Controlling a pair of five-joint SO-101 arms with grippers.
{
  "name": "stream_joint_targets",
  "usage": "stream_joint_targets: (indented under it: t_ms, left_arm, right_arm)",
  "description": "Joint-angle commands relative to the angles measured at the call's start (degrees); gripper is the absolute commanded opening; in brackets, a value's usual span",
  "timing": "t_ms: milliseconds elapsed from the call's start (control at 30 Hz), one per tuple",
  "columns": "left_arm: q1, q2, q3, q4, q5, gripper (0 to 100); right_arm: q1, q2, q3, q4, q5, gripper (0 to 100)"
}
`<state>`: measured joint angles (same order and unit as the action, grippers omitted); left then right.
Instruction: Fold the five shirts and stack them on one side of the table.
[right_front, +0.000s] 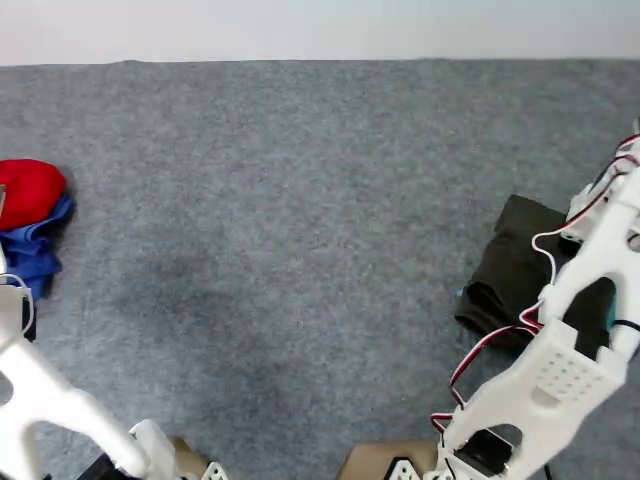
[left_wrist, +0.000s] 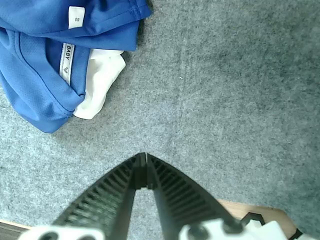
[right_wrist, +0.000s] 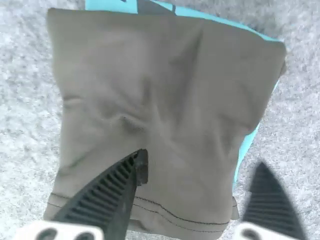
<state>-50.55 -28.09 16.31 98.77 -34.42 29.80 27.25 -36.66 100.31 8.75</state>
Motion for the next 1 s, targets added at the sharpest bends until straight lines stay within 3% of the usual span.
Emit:
stream_joint_targets:
  t_ms: [0, 33, 100, 233, 633, 833, 967]
  left_arm:
    - [0.4, -1.3, -1.7, -0.8, 0.4, 1]
    - [0.4, -1.3, -1.7, -0.8, 0.4, 1]
    - [0.4, -1.3, -1.7, -0.8, 0.4, 1]
    - [0.4, -1.3, -1.7, -0.7, 0.4, 1]
    - [0.4, -1.7, 0.1, -0.8, 0.4, 1]
    - [0.4, -1.8, 1.6, -0.8, 0.3, 1]
    - [0.4, -1.8, 0.9, -0.9, 0.3, 1]
  right_arm:
    - [-2.1, -4.2, -4.6, 2.1, -0.6, 3.2]
    - [-2.4, -4.1, -4.4, 2.1, -0.5, 0.0]
    - [-2.4, -3.3, -3.2, 2.2, -0.5, 4.2]
    - [-2.2, 0.7, -2.8, -1.5, -0.4, 2.0]
    - [4.9, 15.3, -2.9, -11.2, 9.1, 1.1]
    - [3.5, 10.3, -12.8, -3.1, 9.2, 1.1]
    - [4.4, 8.7, -18.2, -2.9, 9.6, 1.1]
